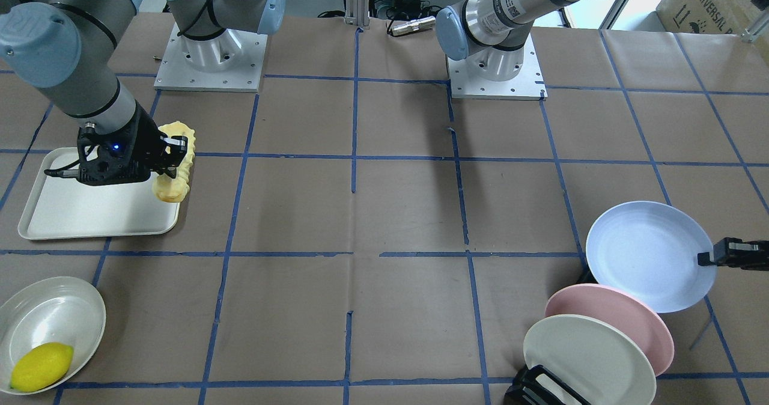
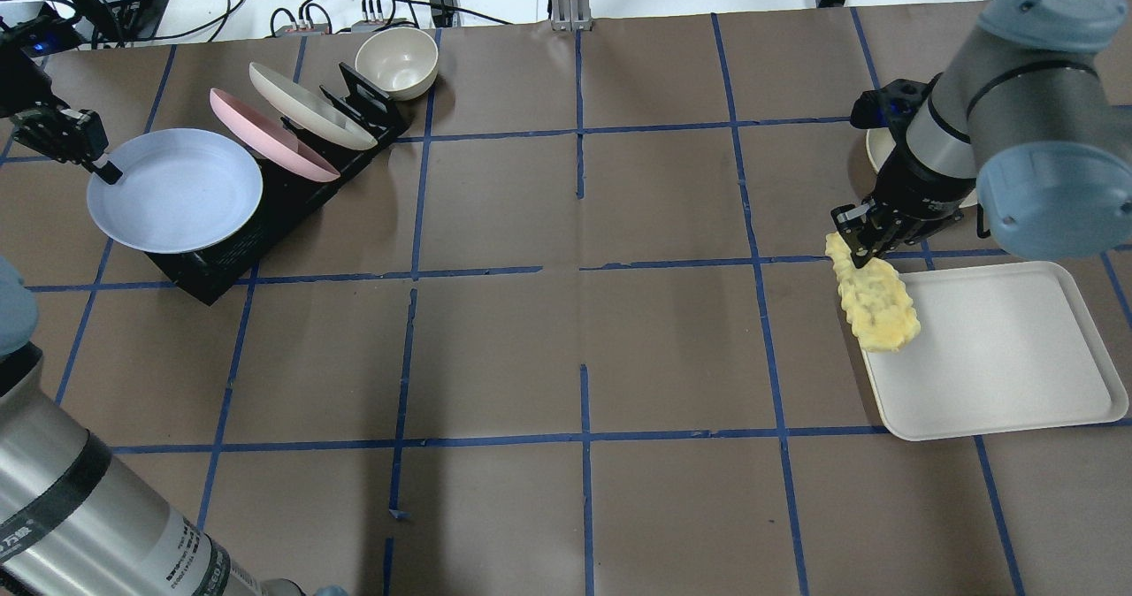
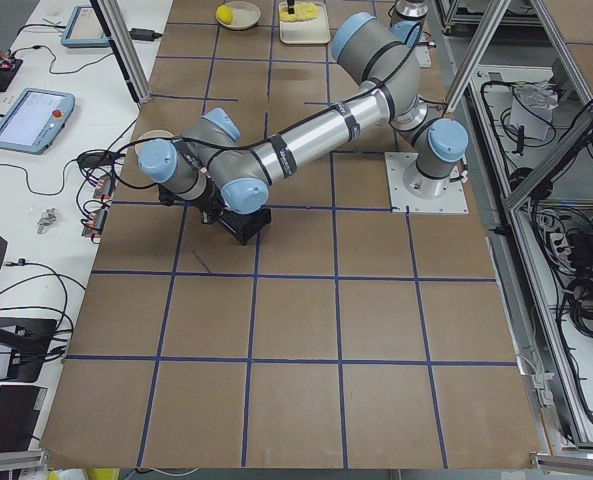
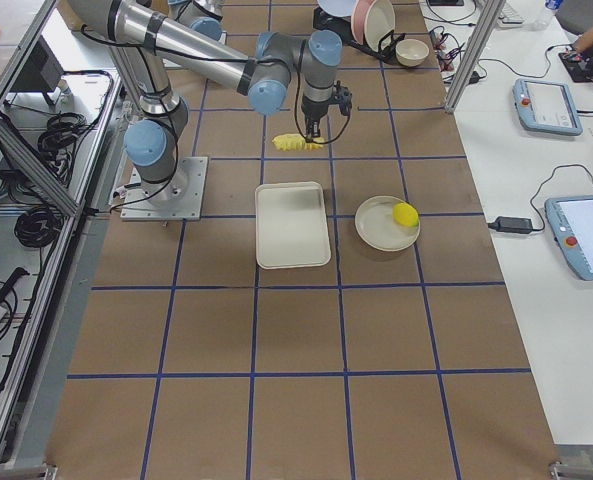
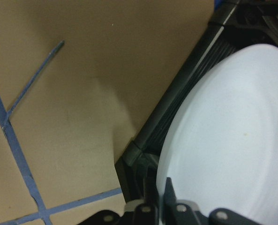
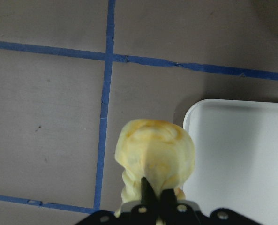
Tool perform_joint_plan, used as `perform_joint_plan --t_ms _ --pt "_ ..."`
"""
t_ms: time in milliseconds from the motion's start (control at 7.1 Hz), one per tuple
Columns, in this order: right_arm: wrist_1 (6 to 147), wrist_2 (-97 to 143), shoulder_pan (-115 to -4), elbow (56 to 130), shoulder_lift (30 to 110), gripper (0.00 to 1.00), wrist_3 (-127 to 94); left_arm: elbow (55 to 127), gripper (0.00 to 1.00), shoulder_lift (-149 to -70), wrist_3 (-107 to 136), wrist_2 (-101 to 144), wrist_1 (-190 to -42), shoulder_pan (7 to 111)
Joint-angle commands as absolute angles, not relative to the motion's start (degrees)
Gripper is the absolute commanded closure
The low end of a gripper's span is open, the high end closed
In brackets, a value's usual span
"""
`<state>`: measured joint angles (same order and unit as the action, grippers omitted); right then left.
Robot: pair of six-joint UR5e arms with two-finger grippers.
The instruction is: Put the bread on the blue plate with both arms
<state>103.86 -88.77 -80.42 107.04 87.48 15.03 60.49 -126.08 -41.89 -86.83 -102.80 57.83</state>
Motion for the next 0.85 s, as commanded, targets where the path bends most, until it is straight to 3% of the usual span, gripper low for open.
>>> perform_joint_plan --t_ms 0,423,704 --pt "97.93 -89.21 -82.26 100.57 85.35 0.90 11.44 67.19 0.91 -118.52 -37.13 -88.76 -103.89 60.53" --pt "94.49 -89.56 -87.70 96.25 85.17 0.90 5.28 78.02 0.91 -110.41 -26.04 -87.98 -100.92 74.05" --pt "94.48 -89.65 -87.71 96.68 85.08 0.90 5.36 80.41 0.91 -111.17 -17.62 -86.06 -93.64 84.15"
